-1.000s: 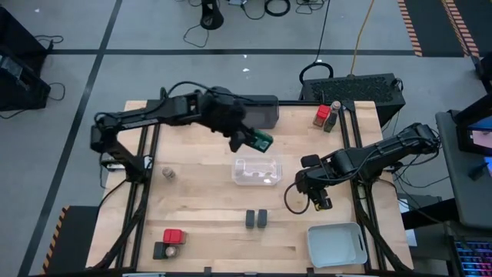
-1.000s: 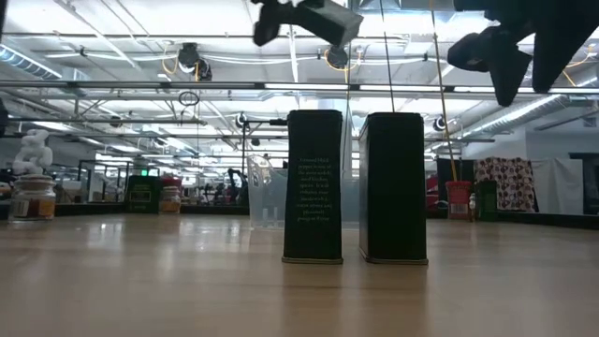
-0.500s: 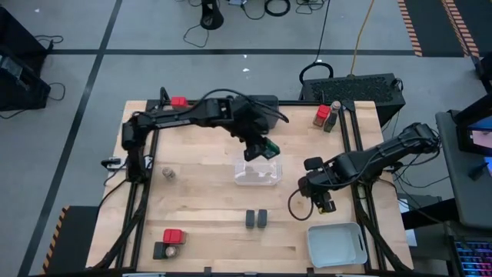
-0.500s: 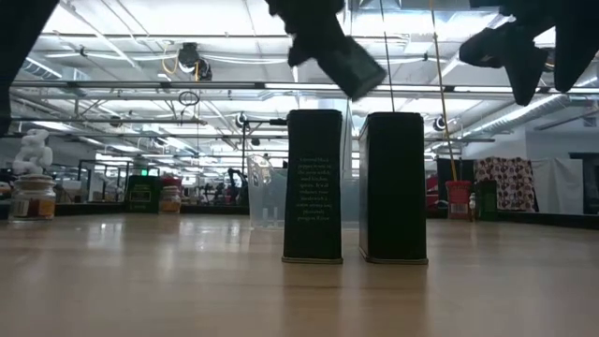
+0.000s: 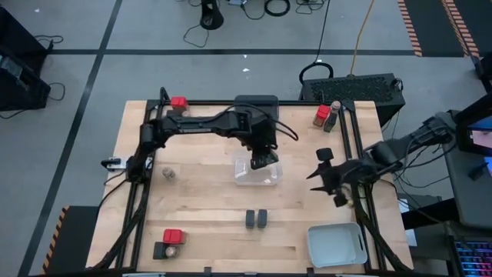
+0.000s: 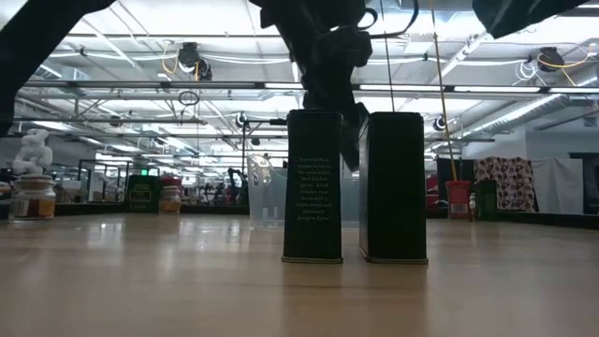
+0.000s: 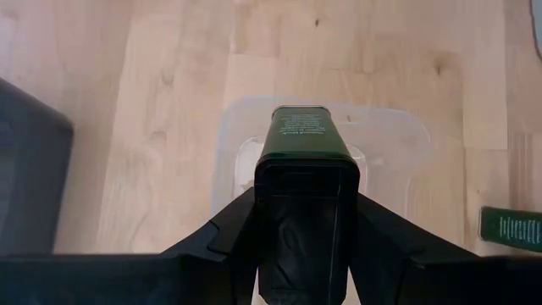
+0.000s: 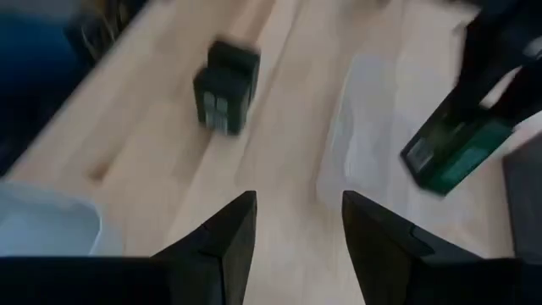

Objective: Sort spices by type
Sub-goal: Put the green seasoning bottle into the transparent bin

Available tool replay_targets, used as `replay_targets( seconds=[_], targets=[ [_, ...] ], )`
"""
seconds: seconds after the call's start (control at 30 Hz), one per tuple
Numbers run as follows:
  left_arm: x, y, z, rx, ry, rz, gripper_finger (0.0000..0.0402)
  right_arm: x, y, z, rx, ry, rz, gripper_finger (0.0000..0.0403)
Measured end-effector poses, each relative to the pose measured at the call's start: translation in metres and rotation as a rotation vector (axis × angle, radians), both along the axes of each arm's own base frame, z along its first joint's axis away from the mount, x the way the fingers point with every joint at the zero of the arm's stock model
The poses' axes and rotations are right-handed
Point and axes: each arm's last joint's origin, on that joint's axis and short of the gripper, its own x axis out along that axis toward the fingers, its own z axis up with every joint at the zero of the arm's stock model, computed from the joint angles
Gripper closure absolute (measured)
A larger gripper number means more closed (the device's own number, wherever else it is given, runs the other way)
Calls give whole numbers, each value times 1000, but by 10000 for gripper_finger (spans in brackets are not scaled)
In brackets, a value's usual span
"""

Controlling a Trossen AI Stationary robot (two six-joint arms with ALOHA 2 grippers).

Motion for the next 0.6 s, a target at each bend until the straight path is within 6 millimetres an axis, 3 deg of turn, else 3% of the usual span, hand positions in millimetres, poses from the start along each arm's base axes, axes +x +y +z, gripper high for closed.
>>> replay_targets(
  seconds=[0.23, 0.4, 0.6],
  targets=[
    [6, 0, -12, 40, 21, 19, 255, -10, -13, -28, 107, -246, -53, 245],
    [8, 0, -19, 38, 36, 18, 255, -3, -22, -51, 64, -228, -184, 245],
    [11, 0, -26, 51, 52, -4, 255, 6, -29, -57, 51, -202, -246, 245]
  ],
)
